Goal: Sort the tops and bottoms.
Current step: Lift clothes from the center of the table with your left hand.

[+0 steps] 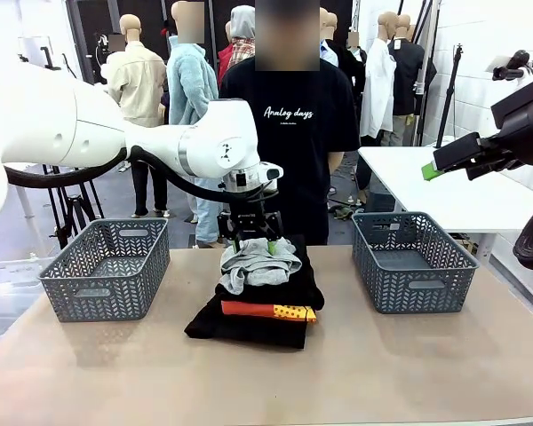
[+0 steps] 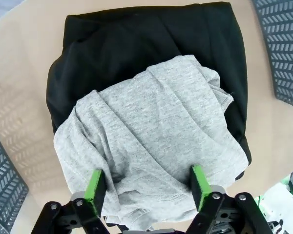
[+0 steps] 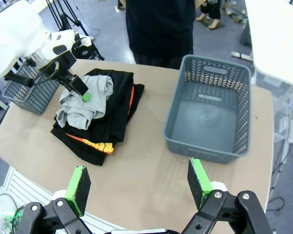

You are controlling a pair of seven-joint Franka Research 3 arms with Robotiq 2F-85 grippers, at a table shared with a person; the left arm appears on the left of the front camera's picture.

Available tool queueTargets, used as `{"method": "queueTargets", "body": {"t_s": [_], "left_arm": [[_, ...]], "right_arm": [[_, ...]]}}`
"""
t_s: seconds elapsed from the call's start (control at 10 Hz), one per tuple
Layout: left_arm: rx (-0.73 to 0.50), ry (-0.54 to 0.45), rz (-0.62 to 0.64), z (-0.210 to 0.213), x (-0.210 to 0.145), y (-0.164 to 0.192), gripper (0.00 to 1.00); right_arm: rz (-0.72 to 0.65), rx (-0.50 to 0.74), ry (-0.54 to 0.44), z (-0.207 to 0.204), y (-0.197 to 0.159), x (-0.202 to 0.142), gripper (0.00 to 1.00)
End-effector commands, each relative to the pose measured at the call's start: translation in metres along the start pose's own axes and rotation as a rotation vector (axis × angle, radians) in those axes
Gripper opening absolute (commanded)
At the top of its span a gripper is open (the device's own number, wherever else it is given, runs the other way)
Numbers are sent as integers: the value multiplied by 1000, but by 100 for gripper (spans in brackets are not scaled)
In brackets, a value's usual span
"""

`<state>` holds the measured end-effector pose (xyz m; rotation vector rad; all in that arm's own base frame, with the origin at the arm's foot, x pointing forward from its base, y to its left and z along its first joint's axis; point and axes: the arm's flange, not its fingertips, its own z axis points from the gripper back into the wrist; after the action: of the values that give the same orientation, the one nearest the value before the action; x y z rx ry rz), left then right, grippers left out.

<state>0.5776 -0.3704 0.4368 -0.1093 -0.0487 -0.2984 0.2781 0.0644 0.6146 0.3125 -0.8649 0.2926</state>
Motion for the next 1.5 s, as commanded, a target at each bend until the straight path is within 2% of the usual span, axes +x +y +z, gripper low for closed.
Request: {"method": "queueTargets", "body": {"t_s": [0.0,0.3,0.4,0.7,0.9,1.0,1.2,1.4], "left_arm": [[-5,19,32,4,3,-1,52],[9,42,47,3,3,1,8],[10,44,49,4,3,1,0],[20,61,54,4,3,3,0],[-8,14,18,19,-7,5,0],[13,42,22,5,1,4,0],[13,42,22,5,1,4,0],[6,26,34,20,-5,10,0]], "right_arm": [[0,10,5,0,-1,0,100],[0,10,5,0,-1,0,100],[0,10,5,0,-1,0,100],[0,10,5,0,-1,0,100],[0,10,5,0,-1,0,100],[0,10,5,0,-1,0,100],[0,10,5,0,-1,0,100],[0,10,5,0,-1,0,100]]}}
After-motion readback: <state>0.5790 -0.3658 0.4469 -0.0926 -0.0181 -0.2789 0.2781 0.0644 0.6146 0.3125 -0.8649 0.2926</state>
